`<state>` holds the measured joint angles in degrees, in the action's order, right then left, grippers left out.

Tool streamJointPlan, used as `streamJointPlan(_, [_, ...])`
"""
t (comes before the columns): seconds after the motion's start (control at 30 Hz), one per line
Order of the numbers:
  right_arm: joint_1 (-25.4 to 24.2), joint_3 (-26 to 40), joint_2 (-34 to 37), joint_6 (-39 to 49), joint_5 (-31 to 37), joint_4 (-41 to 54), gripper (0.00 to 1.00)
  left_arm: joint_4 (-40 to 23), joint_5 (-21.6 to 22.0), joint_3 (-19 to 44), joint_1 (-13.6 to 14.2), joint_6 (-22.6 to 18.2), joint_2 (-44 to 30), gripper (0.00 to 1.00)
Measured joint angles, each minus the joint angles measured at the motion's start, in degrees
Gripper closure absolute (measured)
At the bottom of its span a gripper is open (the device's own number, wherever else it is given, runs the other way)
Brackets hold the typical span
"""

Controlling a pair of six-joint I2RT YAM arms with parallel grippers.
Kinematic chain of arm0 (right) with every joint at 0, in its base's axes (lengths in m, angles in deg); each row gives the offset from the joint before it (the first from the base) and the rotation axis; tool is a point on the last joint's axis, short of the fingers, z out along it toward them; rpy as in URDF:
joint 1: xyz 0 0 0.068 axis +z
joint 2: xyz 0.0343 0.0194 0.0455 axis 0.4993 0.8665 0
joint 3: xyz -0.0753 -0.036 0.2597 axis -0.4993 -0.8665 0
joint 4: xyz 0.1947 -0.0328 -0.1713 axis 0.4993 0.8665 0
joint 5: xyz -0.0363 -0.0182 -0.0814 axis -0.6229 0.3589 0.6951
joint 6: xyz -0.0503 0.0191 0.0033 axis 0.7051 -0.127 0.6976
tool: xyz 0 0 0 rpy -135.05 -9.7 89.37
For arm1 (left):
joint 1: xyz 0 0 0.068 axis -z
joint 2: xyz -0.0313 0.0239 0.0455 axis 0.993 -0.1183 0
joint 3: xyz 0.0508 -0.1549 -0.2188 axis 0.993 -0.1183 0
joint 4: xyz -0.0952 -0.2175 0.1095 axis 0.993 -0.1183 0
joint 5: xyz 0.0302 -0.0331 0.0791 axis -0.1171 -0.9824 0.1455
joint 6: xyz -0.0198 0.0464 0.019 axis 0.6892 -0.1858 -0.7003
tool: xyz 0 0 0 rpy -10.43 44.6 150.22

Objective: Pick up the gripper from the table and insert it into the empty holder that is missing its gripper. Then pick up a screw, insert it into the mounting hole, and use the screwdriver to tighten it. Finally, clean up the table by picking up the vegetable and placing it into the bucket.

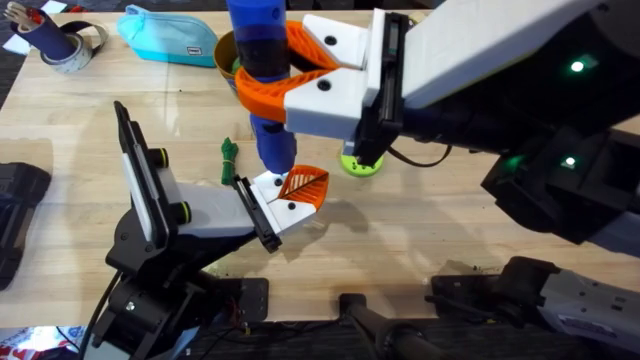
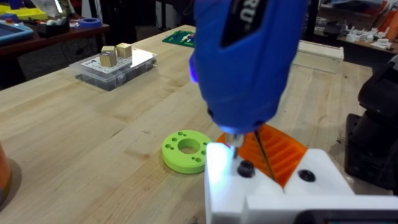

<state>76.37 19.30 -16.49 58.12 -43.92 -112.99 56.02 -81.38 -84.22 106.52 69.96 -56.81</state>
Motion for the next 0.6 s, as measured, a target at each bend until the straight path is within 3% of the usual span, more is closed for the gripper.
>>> streamJointPlan(0.6, [0.0, -0.4, -1.6, -1.5, 0.1, -0.6, 0.96, -0.1, 0.0, 0.0, 0.0, 0.2, -0.1, 0.987])
